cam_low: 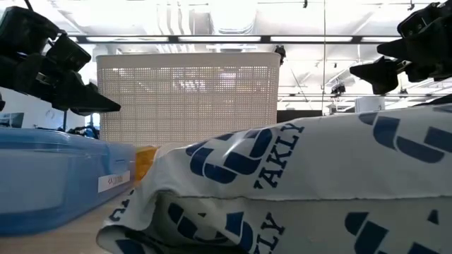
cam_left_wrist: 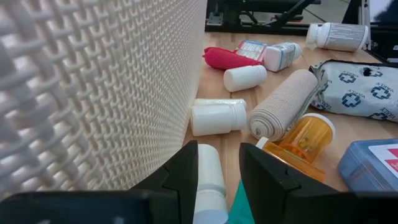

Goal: Pick & place medical supplies in basket/bin

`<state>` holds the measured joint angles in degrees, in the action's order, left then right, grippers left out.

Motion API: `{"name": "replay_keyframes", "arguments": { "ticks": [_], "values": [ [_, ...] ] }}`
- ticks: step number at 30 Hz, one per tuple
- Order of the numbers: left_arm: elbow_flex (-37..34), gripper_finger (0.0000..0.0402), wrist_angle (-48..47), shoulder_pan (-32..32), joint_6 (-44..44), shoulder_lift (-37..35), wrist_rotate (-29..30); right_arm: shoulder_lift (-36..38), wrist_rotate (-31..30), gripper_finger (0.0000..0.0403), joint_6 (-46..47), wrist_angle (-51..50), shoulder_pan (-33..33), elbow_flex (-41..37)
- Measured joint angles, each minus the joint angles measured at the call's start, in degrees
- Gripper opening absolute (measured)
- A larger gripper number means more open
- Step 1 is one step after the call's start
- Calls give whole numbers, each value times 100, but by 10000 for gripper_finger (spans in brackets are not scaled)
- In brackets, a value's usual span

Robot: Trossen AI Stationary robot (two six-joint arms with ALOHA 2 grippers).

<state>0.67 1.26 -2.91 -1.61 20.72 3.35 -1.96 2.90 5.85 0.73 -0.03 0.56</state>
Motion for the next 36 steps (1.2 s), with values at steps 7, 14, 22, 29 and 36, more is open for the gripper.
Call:
{"name": "replay_keyframes", "arguments": {
  "ticks": [7,14,22,29,36],
  "values": [
    [0,100,-1,-1,0,0,1,-1,1,340,-1,-1,2,0],
    [0,100,1,-1,0,-1,1,-2,2,348,-3,0,0,1],
    [0,100,1,-1,-2,-1,0,-1,2,344,372,0,0,1],
    [0,100,0,1,0,-1,-1,4,15,338,3924,69,1,-2],
    [0,100,-1,-1,0,1,1,-164,-375,345,5048,222,4,-2]
  ]
}}
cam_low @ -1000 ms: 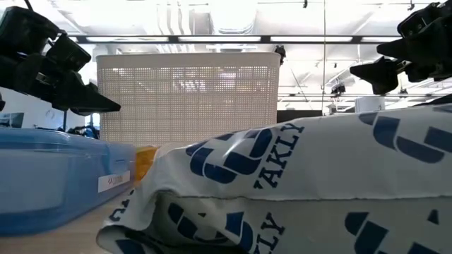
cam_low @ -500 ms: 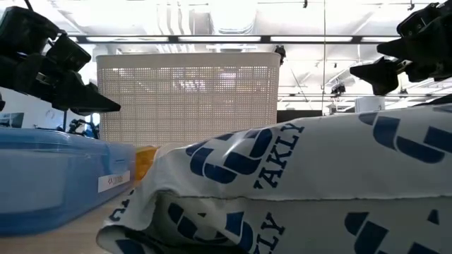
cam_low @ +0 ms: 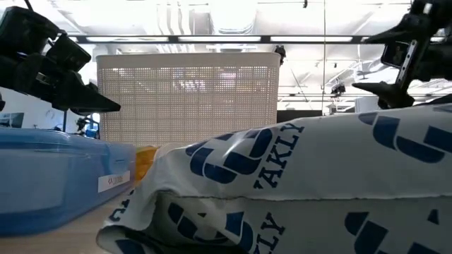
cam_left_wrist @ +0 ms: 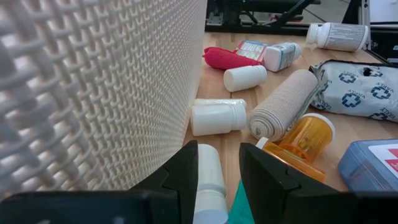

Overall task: Pick & place medical supplies in basket/bin
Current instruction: Put the white blue pill bottle into the white bin

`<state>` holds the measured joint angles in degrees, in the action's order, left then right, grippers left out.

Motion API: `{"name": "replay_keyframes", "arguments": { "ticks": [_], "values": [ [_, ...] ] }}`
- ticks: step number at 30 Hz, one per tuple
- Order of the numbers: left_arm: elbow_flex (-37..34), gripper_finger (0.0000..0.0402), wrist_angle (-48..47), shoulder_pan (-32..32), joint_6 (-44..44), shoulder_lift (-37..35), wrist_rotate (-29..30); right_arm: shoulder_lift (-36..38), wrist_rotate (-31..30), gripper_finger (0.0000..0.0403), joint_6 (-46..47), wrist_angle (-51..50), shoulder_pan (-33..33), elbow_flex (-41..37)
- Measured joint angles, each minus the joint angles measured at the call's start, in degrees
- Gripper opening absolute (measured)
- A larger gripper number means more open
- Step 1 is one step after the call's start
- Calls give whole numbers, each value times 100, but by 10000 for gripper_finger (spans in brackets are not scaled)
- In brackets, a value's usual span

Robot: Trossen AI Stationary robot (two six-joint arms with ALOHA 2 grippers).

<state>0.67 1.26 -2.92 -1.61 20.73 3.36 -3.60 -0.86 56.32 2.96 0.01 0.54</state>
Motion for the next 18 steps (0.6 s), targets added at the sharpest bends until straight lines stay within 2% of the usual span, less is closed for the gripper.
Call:
{"name": "replay_keyframes", "arguments": {
  "ticks": [4,8,10,14,18],
  "values": [
    [0,100,1,0,0,0,0,0,-492,349,586,400,-2,0],
    [0,100,0,2,0,0,0,4,-1728,349,846,1007,0,0],
    [0,100,2,0,-1,0,0,-18,-2150,347,616,1440,0,0],
    [0,100,2,0,0,0,0,-114,-2490,345,23,2255,0,0],
    [0,100,1,1,-1,-4,0,-302,-2641,349,-108,3054,0,0]
  ]
}}
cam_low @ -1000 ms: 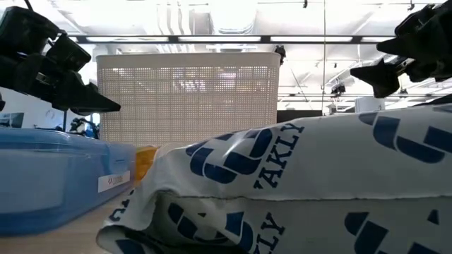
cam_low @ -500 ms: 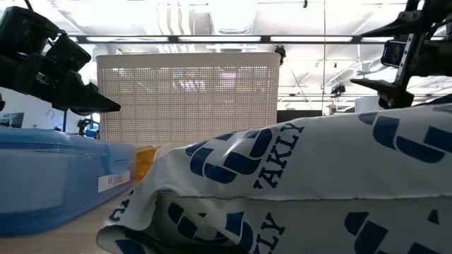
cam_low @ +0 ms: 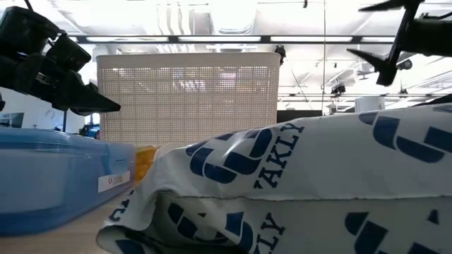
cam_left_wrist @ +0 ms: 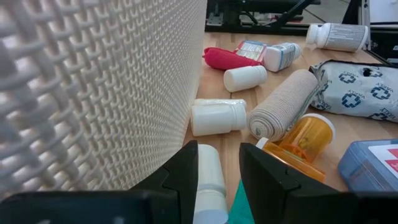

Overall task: Pick & place medical supplies in basket/bin
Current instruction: Put the white blue pill bottle into the white bin

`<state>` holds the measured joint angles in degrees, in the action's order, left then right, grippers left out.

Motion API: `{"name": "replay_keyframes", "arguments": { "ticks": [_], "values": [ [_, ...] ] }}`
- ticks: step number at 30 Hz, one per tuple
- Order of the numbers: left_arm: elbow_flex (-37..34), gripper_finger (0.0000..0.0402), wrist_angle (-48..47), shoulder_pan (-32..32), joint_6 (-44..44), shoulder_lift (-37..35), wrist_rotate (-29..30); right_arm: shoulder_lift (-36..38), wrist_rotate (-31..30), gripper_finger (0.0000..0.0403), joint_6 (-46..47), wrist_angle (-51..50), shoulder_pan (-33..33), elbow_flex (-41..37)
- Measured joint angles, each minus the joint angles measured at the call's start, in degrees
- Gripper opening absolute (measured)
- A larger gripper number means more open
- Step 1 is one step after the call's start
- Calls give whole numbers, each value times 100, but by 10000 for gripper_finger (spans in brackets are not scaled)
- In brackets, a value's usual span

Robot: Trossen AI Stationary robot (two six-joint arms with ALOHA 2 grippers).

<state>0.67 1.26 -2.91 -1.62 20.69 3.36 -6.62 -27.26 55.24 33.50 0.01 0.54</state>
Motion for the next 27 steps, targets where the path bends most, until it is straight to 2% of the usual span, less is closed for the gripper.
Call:
{"name": "replay_keyframes", "arguments": {
  "ticks": [5,8,11,15,18,20,23,27],
  "values": [
    [0,100,1,-1,1,0,0,-550,68,346,-272,1292,-11,34],
    [0,100,0,-1,1,0,0,-1057,369,338,-104,916,-42,361],
    [0,100,1,-1,0,0,-1,-1734,663,330,654,-641,-87,1040],
    [0,100,1,-1,1,0,0,-2737,1636,328,1568,-3752,-190,2342],
    [0,100,1,-1,1,0,0,-3629,2266,327,1898,-6005,-369,3316],
    [0,100,1,-1,1,0,0,-4247,2560,327,1922,-7055,-528,3863],
    [0,100,1,-1,1,0,0,-5110,2784,327,1893,-7932,-835,4457],
    [0,100,1,-1,1,0,0,-6209,3140,327,1744,-7934,-1305,4822]
  ]
}}
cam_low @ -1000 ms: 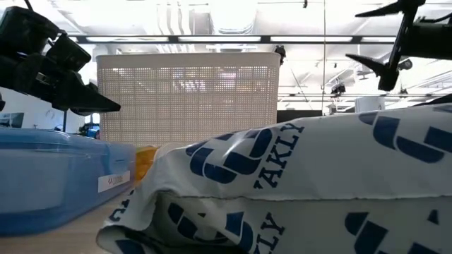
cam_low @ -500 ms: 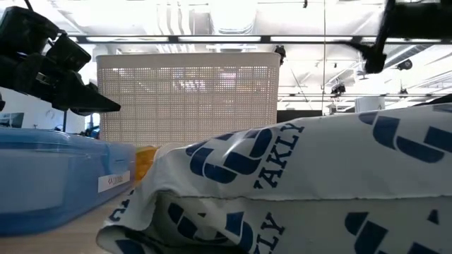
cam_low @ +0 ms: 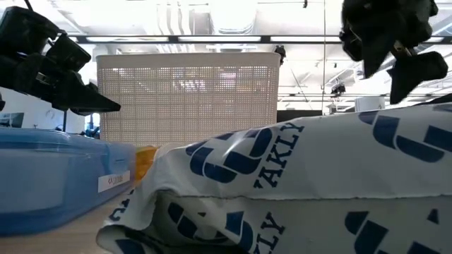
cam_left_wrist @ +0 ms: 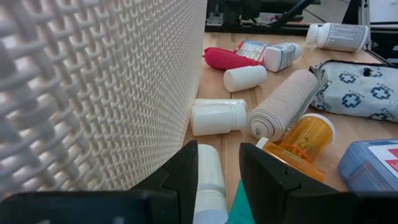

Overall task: Pick & place medical supplies in basket/bin
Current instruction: Put the white blue pill bottle into the white bin

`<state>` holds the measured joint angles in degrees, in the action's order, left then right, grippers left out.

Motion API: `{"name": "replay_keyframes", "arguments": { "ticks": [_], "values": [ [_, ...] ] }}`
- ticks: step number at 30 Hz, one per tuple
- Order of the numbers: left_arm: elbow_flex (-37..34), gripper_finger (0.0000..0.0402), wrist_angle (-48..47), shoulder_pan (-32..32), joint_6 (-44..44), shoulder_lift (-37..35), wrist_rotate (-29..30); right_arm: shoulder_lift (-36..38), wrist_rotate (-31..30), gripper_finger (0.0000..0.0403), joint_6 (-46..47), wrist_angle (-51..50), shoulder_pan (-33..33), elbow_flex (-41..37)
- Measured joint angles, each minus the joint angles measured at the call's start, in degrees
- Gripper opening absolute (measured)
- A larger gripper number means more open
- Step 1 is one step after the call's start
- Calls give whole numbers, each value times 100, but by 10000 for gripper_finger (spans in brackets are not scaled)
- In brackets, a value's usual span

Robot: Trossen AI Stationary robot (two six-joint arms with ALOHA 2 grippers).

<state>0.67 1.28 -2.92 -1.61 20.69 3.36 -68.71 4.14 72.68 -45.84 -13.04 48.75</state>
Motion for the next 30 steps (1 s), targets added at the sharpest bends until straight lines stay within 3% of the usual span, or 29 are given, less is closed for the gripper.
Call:
{"name": "replay_keyframes", "arguments": {
  "ticks": [5,11,16,25,30],
  "values": [
    [0,100,-1,0,-2,0,0,-1222,42,327,-214,26,-497,315],
    [0,100,0,0,-2,-2,0,-2086,-158,327,-412,177,-675,621],
    [0,100,0,0,-2,0,-1,-2531,-450,327,-571,243,-669,813],
    [0,100,0,0,-2,-1,0,-2937,-334,322,-662,284,-684,933],
    [0,100,0,0,-2,-2,0,-2711,-290,258,-821,276,-684,909]
  ]
}}
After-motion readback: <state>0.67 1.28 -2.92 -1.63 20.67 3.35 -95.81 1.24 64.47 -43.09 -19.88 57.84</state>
